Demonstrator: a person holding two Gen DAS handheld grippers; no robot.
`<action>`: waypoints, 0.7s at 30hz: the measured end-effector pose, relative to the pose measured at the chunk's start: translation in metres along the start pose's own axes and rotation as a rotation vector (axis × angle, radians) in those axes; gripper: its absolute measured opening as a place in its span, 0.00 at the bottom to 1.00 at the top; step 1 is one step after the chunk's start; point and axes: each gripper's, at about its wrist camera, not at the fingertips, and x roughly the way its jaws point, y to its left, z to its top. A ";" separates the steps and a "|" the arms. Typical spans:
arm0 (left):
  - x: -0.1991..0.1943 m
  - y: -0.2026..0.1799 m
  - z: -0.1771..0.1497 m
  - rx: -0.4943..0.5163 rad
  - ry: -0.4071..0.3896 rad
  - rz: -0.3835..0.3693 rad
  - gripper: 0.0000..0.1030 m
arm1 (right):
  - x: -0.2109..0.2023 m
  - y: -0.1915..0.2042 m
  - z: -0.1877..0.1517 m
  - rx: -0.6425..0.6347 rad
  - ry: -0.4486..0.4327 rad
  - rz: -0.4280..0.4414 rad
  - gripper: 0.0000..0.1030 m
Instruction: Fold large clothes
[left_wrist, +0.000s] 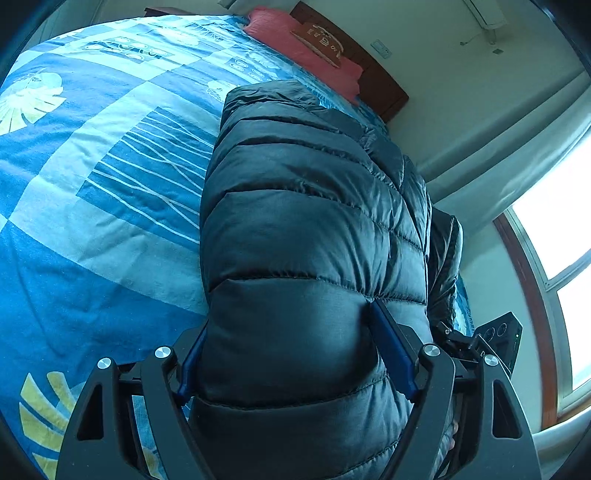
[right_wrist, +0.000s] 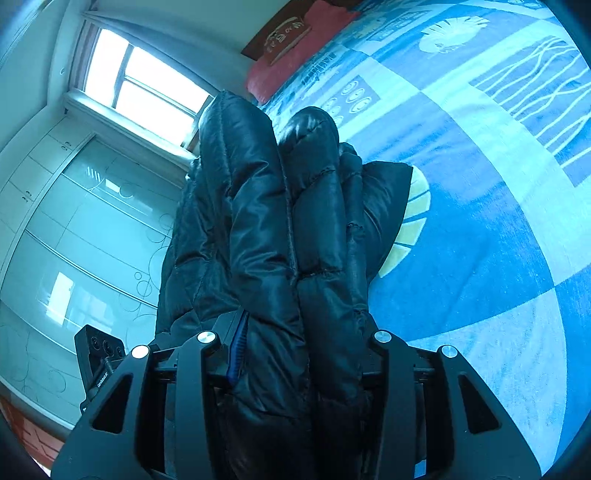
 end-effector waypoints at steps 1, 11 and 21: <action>0.000 0.001 0.000 0.000 0.000 -0.003 0.75 | -0.001 0.000 0.000 -0.002 0.000 -0.004 0.43; -0.007 0.007 0.004 -0.012 0.016 -0.028 0.78 | -0.001 0.000 0.003 -0.014 -0.006 -0.059 0.67; -0.043 0.032 0.017 -0.028 -0.026 -0.114 0.79 | -0.034 0.005 0.013 -0.084 -0.021 -0.086 0.79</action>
